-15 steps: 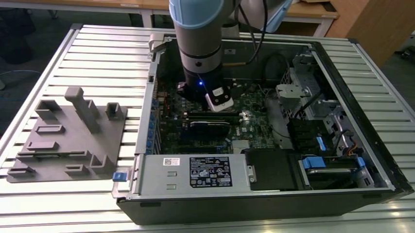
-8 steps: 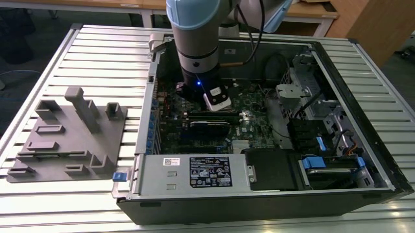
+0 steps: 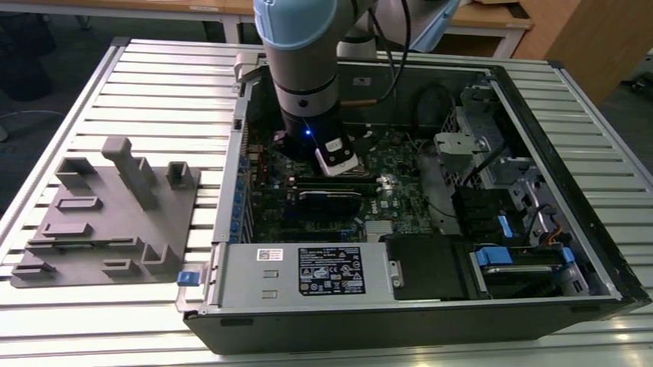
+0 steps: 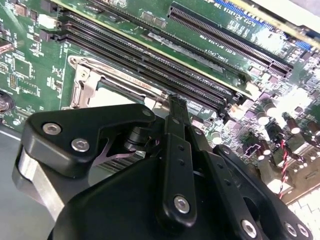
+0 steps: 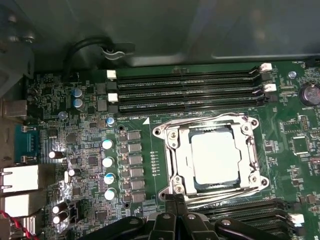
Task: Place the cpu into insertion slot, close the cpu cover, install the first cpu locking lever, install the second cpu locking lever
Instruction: 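Install the second cpu locking lever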
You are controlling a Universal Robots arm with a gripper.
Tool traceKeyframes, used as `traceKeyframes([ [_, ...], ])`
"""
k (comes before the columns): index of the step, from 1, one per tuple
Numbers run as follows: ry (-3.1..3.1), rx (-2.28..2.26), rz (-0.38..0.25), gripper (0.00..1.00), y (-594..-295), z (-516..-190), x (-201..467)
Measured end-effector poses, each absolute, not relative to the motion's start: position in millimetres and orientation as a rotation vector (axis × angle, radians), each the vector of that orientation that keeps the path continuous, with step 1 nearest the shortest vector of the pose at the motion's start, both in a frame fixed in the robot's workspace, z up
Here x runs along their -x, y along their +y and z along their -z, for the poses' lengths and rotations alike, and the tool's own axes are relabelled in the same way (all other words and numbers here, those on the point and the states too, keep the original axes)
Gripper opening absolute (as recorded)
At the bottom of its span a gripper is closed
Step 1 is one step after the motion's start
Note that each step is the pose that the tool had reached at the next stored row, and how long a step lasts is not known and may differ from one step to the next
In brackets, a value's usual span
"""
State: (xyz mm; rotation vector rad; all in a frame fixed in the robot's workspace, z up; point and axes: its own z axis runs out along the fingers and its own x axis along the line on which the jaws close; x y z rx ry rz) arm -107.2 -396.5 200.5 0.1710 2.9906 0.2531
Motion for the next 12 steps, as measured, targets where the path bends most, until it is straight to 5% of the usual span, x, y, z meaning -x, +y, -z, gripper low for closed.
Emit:
traceKeyframes([
  [12,2.981,-0.169,-0.253,0.11,-395.8,-195.7,110.6],
])
